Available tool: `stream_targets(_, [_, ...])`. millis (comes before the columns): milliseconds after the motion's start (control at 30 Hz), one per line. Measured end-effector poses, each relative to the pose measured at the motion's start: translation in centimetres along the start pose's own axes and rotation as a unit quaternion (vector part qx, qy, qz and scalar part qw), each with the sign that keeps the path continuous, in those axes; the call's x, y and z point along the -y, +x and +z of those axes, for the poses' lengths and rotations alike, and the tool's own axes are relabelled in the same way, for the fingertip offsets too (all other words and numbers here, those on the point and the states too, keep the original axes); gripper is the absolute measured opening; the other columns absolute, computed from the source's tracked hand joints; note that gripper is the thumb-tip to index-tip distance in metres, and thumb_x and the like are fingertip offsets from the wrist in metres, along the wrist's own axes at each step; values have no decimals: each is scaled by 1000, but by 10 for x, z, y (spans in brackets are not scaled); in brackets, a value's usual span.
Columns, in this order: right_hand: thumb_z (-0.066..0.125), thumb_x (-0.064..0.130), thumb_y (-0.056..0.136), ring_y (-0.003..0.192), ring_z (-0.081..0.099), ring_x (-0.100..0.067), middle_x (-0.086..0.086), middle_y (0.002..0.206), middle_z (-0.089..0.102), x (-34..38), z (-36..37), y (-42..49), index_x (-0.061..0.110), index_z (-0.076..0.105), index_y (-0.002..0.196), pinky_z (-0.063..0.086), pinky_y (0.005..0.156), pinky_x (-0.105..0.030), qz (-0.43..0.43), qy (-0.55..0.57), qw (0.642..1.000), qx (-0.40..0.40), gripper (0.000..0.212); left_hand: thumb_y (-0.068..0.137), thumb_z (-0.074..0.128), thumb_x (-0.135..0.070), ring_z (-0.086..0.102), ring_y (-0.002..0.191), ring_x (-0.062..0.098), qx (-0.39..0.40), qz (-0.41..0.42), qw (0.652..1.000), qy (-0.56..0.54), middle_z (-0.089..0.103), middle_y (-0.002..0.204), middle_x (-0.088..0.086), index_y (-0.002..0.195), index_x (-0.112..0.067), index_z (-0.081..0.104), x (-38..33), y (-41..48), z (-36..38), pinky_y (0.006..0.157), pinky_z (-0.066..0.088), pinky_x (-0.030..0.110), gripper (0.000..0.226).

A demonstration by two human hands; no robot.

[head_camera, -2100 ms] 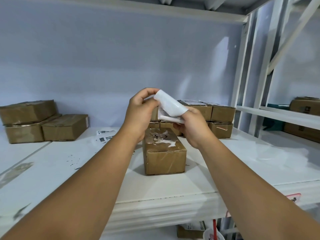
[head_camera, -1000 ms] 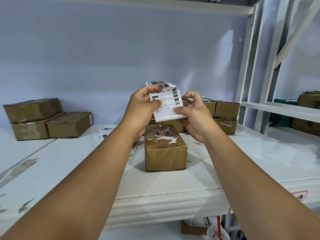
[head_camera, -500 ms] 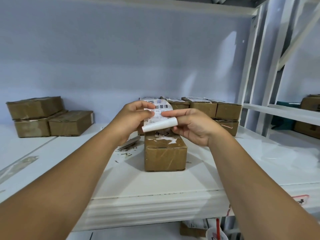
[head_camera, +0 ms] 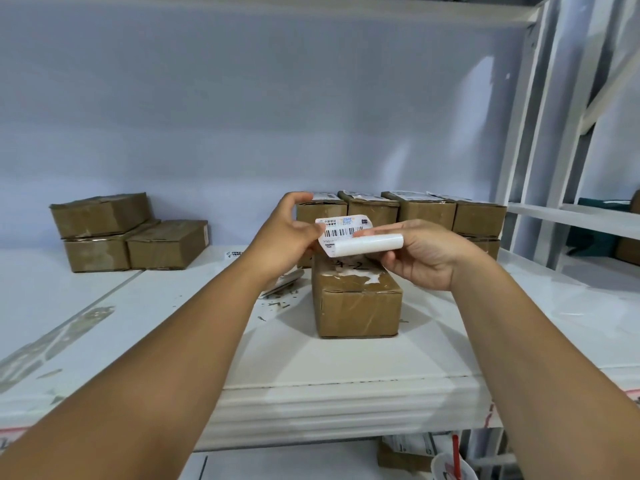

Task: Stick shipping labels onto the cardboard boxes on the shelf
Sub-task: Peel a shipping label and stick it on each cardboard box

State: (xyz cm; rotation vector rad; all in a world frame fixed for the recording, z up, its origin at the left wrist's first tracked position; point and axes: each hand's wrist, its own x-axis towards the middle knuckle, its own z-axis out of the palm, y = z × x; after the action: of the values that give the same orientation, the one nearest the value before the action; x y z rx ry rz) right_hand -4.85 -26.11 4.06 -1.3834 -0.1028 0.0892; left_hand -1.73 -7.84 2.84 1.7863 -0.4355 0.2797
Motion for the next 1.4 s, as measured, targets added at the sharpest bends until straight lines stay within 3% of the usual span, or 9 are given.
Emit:
stream_targets(133, [53,-6,89,48,59,-7,-11,67,64,1,-2,-1,0,68,85,45,40,-10,-8,-12,1000,-14,17,87,60,-1,65,93,36,-2,-21,1000,11,69,90,6,116,-29,43,1,0,1,92,48,53,44])
stream_targets(300, [55,-6,88,48,60,-6,-8,62,68,1,0,-3,3,69,86,45,40,-11,-1,-58,998,-11,17,87,61,-3,65,97,34,-14,-19,999,32,67,96,7,117,-28,43,2,2,1,86,52,51,43])
stream_targets(400, [58,-4,88,47,58,-6,-5,63,68,1,0,-4,4,71,85,44,40,-11,9,-90,996,-8,15,87,63,-8,64,86,21,-12,14,995,97,65,96,2,123,-28,44,3,1,1,74,54,34,45])
stream_targets(500, [61,0,87,52,58,-7,-6,70,69,1,1,-4,6,72,85,44,40,-11,7,-121,993,-11,13,86,60,-4,55,77,9,-7,67,978,197,58,89,-7,130,-28,42,1,-4,3,62,41,16,52])
stream_targets(600, [56,-5,89,48,55,-4,-5,67,64,-1,1,-3,5,69,89,42,39,-11,-6,-129,992,-9,16,84,61,-2,53,81,13,3,94,967,238,54,89,-9,133,-24,41,-2,-8,5,70,38,18,57])
stream_targets(733, [52,-10,89,43,54,-3,-1,55,62,-1,0,-2,5,68,88,42,39,-11,-9,-147,989,-11,21,80,66,-2,55,92,16,9,118,957,265,53,122,1,133,-21,42,-3,-10,6,79,37,17,61])
stream_targets(833, [52,-11,89,43,54,-4,-3,58,62,0,0,-3,5,68,86,42,38,-11,-11,-155,988,-11,22,79,67,-2,55,108,21,6,129,951,281,45,134,3,134,-21,42,-4,-9,6,86,38,18,62])
stream_targets(1033, [56,-8,88,45,53,-3,-7,71,63,-1,0,-1,2,69,96,41,39,-11,-19,-174,985,-8,18,79,67,-5,45,89,9,19,151,938,311,44,131,2,131,-21,45,-2,-9,5,77,34,14,59])
stream_targets(1400, [58,-4,87,55,56,-5,-9,79,67,-2,0,-1,3,71,99,41,41,-10,-30,-219,975,-2,19,76,73,-10,46,85,10,54,179,924,334,35,126,-1,120,-19,54,1,-10,3,74,36,14,49])
